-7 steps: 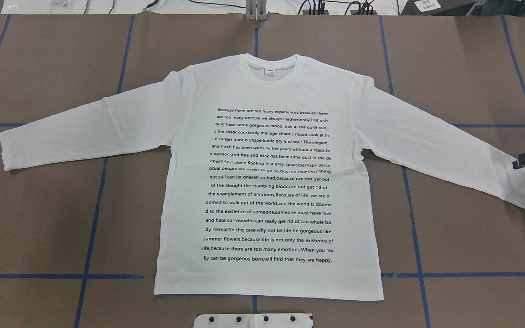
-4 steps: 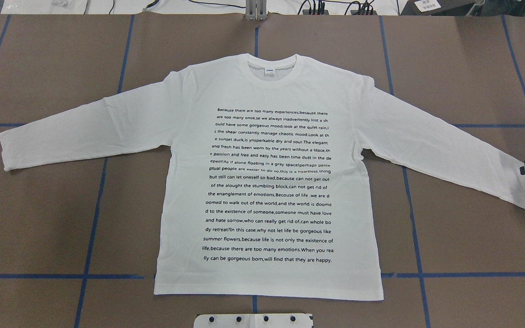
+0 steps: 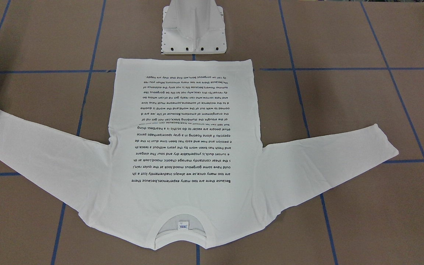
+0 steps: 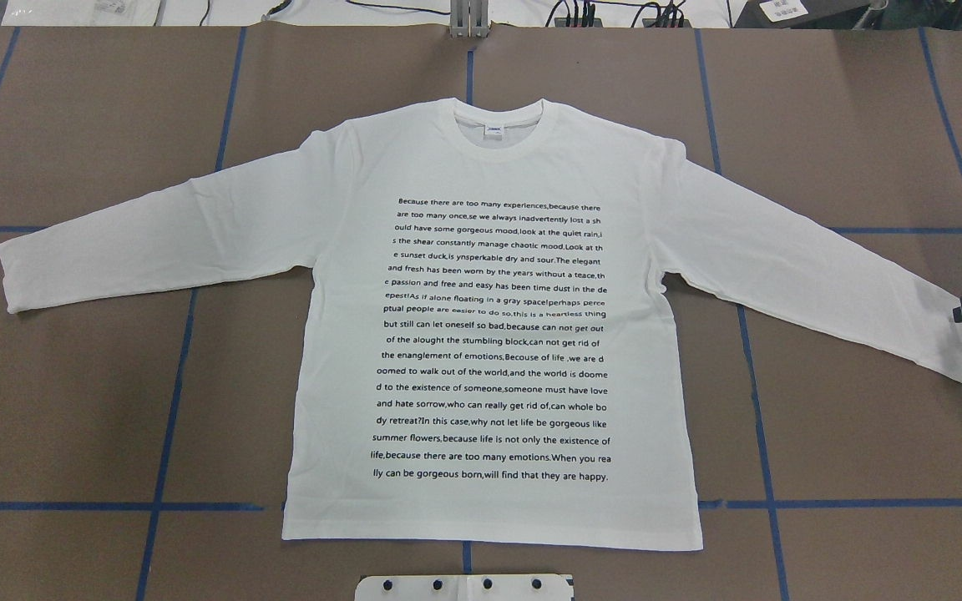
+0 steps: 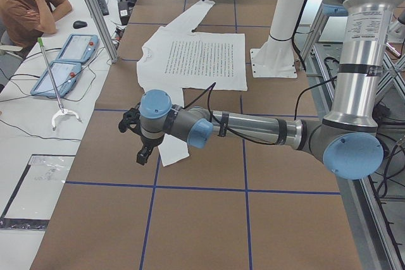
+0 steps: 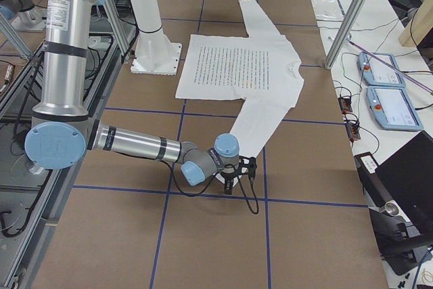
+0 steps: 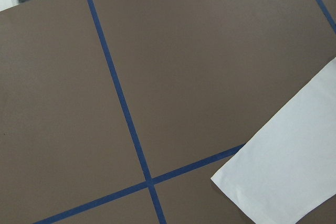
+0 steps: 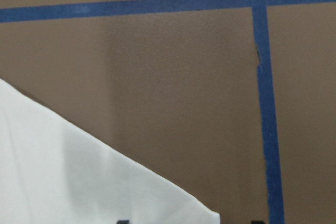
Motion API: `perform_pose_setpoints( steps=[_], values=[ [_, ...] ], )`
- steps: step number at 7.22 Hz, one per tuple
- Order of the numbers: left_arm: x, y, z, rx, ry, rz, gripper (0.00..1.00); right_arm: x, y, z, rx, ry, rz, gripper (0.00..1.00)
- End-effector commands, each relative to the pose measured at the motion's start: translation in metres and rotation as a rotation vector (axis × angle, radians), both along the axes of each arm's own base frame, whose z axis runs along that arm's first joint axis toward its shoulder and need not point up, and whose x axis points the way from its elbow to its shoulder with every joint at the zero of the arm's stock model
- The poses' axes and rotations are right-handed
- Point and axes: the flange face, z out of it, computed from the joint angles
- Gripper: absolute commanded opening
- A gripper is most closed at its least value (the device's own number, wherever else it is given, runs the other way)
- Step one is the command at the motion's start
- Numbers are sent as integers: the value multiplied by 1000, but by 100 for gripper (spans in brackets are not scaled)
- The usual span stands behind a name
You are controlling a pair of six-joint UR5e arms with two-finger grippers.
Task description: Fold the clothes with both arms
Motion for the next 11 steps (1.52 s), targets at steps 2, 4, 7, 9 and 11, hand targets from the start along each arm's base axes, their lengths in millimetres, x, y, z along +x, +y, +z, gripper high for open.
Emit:
perform_pose_setpoints(
  steps=[2, 4, 7, 9, 11],
  values=[
    [1, 0, 0, 2, 8, 5, 99, -5, 1, 2, -13, 6, -12, 66],
    [0, 1, 0, 2, 8, 3, 99, -5, 1, 1, -14, 5, -12, 25],
    [1, 0, 0, 2, 8, 5, 99, -16, -7, -34, -31, 10, -27, 0],
    [1, 0, 1, 0, 8, 5, 99, -16, -8, -92, 26, -29, -32, 0],
    [1, 1, 0, -1, 10, 3, 99, -26, -10, -170, 108, -150, -73, 0]
  ],
)
